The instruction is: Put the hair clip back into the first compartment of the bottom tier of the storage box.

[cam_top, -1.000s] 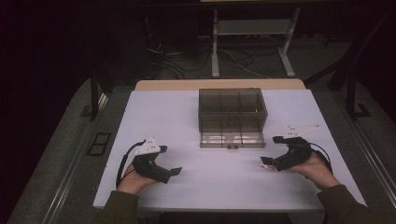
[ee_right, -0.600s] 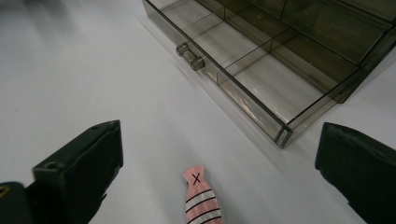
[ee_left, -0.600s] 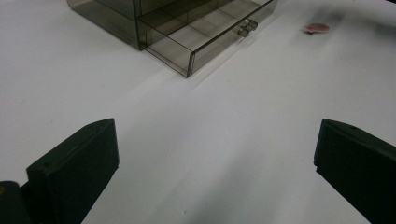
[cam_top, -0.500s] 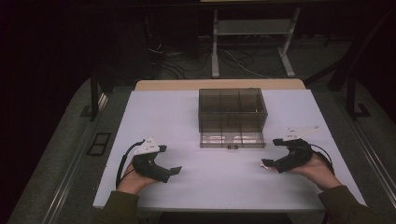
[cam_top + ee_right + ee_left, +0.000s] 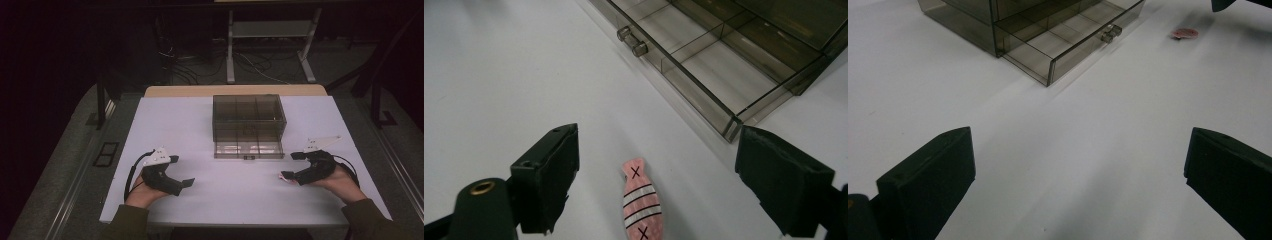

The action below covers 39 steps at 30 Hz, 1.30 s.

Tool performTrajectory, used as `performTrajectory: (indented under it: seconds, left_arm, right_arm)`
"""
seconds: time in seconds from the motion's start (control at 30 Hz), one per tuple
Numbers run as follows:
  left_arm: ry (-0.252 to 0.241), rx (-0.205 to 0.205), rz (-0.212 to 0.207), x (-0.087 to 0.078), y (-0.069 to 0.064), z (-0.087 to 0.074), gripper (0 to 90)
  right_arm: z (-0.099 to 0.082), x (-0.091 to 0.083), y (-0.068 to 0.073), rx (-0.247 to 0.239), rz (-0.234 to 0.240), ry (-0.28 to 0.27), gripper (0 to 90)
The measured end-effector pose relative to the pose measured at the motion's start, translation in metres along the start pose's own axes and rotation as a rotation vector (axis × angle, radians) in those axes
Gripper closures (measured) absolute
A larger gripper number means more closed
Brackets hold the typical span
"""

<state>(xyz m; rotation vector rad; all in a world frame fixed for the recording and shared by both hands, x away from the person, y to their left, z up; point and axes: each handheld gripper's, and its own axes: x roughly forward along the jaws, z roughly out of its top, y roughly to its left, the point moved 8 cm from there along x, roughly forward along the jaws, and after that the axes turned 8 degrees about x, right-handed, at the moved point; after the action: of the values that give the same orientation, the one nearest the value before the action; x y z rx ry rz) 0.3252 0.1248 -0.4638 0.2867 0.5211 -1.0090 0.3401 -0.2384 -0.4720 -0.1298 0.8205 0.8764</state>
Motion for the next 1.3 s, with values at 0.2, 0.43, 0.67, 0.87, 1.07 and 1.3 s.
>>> performTrajectory:
  seconds: [0.2, 0.43, 0.67, 0.87, 1.07, 1.3]
  left_arm:
    - [0.002, 0.004, 0.001, 0.0, 0.0, 0.0, 0.0]
    - [0.004, 0.009, -0.003, 0.0, 0.0, -0.001, 0.0]
    - [0.007, 0.009, -0.005, 0.001, -0.002, -0.001, 0.0]
    - [0.009, 0.009, -0.007, 0.001, -0.002, -0.001, 0.0]
    - [0.008, 0.009, -0.008, 0.001, -0.002, -0.001, 0.0]
    - [0.007, 0.006, -0.008, 0.001, -0.002, -0.001, 0.0]
  right_arm:
    - [-0.002, 0.0, -0.001, -0.006, -0.005, 0.008, 24.3]
    - [-0.004, -0.001, -0.001, -0.018, 0.001, 0.014, 31.1]
    - [-0.007, 0.0, -0.001, -0.035, -0.005, 0.023, 35.7]
    - [-0.009, 0.0, -0.001, -0.039, 0.002, 0.033, 39.4]
    - [-0.012, 0.0, 0.001, -0.047, 0.008, 0.051, 43.4]
    - [-0.018, 0.002, 0.002, -0.053, 0.022, 0.076, 47.9]
